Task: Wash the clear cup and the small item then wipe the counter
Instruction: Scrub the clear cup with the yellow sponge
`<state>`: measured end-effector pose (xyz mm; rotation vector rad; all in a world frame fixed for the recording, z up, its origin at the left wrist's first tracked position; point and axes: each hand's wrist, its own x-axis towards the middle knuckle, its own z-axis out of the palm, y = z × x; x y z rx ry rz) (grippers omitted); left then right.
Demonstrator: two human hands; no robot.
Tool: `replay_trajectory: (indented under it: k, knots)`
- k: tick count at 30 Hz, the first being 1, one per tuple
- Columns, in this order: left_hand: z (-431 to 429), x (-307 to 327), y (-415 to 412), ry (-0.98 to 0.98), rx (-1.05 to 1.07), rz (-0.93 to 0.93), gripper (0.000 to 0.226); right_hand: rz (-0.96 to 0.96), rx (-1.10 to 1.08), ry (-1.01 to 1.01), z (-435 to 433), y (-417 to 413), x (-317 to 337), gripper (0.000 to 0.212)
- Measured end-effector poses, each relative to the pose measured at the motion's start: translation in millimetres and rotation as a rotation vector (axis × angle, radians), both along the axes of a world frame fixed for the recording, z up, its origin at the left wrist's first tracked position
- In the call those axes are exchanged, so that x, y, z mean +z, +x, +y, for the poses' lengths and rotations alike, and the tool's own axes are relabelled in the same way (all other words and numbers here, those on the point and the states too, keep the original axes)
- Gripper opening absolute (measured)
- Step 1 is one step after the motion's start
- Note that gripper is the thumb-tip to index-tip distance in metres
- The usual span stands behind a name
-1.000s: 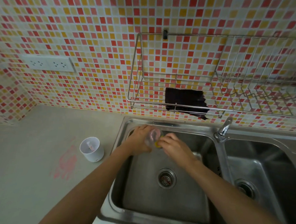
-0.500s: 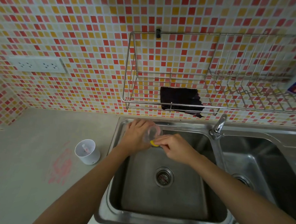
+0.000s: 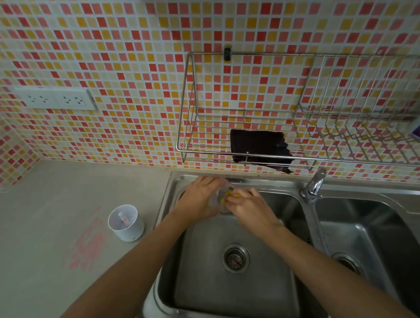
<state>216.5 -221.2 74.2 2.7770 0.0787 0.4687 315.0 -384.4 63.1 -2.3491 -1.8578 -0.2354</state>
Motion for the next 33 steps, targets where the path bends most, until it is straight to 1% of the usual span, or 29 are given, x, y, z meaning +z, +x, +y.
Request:
replay_trajectory:
  k: [1,2,4,5,6,8,10,11,12,13,14,15,16,17,19,21,22,23,25,27,30,33]
  knots:
    - [0,2,3,0.014,-0.001,0.0,0.069,-0.007,-0.039,0.029,0,-1,1,0.036]
    - [1,4,5,0.025,0.001,0.014,0.071,0.026,-0.071,0.046,2,-2,-2,0.038]
    - [1,5,6,0.028,0.008,0.046,0.072,0.277,-0.1,0.106,5,-4,-9,0.038]
    - [1,4,6,0.03,0.009,0.049,0.07,0.413,-0.13,0.104,6,-3,-9,0.036]
    - [1,3,5,0.036,0.009,0.047,0.068,0.466,-0.134,0.079,7,-3,-9,0.035]
    - [0,0,4,0.05,0.007,0.045,0.071,0.297,-0.084,0.024,5,-1,-5,0.037]
    - [-1,1,6,0.054,0.012,0.032,0.076,-0.003,-0.04,0.009,2,3,-3,0.032]
    - [-1,2,7,0.048,0.014,0.029,0.077,-0.055,-0.064,0.009,1,3,-2,0.033]
    - [0,3,8,0.035,0.016,0.036,0.079,-0.052,-0.082,0.029,1,-1,-3,0.033]
    - [0,4,8,0.025,0.016,0.052,0.08,-0.007,-0.095,0.039,2,-3,-5,0.032]
    - [0,5,7,0.017,0.018,0.072,0.079,0.105,-0.099,0.059,3,-6,-9,0.034]
    - [1,4,6,0.011,0.023,0.085,0.076,0.288,-0.125,0.082,4,-10,-7,0.036]
    - [1,2,4,0.004,0.03,0.089,0.073,0.427,-0.141,0.085,4,-10,-7,0.034]
    - [1,0,3,-0.008,0.037,0.085,0.071,0.505,-0.13,0.079,4,-10,-5,0.031]
    - [0,-3,1,-0.024,0.038,0.084,0.072,0.426,-0.09,0.069,1,-6,-1,0.032]
    - [-1,0,3,-0.006,0.021,0.077,0.075,0.139,-0.041,0.055,-1,0,0,0.037]
    - [-2,2,4,0.002,0.013,0.064,0.074,0.042,-0.038,0.043,-2,1,-1,0.035]
    - [-2,6,5,0.011,0.007,0.056,0.073,0.006,-0.047,0.04,-2,0,-3,0.033]
    - [-3,10,6,0.016,0.001,0.064,0.07,0.083,-0.039,0.051,-1,-4,-6,0.035]
    - [-2,9,4,-0.028,0.013,0.084,0.073,0.158,-0.024,0.088,-2,-4,-4,0.035]
    - [0,10,2,-0.144,0.043,0.114,0.08,0.164,0.0,0.13,-7,-2,3,0.031]
    - [0,18,3,-0.193,0.022,0.151,0.081,0.13,0.045,0.147,-7,0,4,0.032]
